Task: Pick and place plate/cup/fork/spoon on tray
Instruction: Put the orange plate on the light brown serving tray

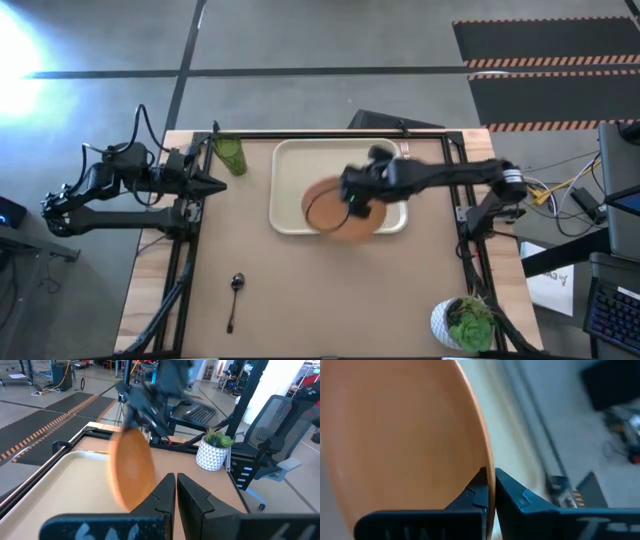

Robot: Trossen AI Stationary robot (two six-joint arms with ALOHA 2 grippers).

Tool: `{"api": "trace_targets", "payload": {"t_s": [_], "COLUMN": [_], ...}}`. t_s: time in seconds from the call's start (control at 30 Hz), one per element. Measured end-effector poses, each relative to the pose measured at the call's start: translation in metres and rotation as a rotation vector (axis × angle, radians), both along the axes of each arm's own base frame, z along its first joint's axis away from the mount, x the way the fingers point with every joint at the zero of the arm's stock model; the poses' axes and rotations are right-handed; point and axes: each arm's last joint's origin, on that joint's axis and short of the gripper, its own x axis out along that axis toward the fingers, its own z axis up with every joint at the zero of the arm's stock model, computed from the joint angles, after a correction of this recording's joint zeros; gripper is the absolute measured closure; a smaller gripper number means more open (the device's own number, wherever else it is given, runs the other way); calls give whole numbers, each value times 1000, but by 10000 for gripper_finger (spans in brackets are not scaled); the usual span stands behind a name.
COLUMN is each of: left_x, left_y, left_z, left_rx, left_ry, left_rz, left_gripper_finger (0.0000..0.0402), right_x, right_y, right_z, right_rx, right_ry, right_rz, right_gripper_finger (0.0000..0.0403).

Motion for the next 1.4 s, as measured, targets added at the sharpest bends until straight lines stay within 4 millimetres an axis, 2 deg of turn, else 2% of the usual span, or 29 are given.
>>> {"api": "trace_targets", "payload": {"t_s": [0.13,0.27,0.37,0.63,0.83,1.07,1.4], "left_x": [0,-1,-1,-1,-1,-1,-1], "left_y": [0,0,0,0,0,0,0], "left_z": [0,0,0,0,0,0,0], "left_rx": [1,1,1,1,1,1,1], "left_ry": [-2,-2,-2,-2,-2,-1,-1], "left_rz": [0,0,0,1,0,0,0], "left_gripper_finger": [402,402,402,402,402,402,402], "right_x": [-25,-38,-40,-34,-34,-42,-53], "right_y": [-30,-46,-49,-52,-58,-62,-59], "right_z": [15,8,-9,-79,-116,-142,-164], "right_rx": [6,60,110,166,271,304,373], "right_ry": [-59,-59,-33,69,14,-2,35], "right_rz": [-124,-197,-238,-274,-274,-284,-282], "right_gripper_finger": [396,396,396,394,394,393,393]}}
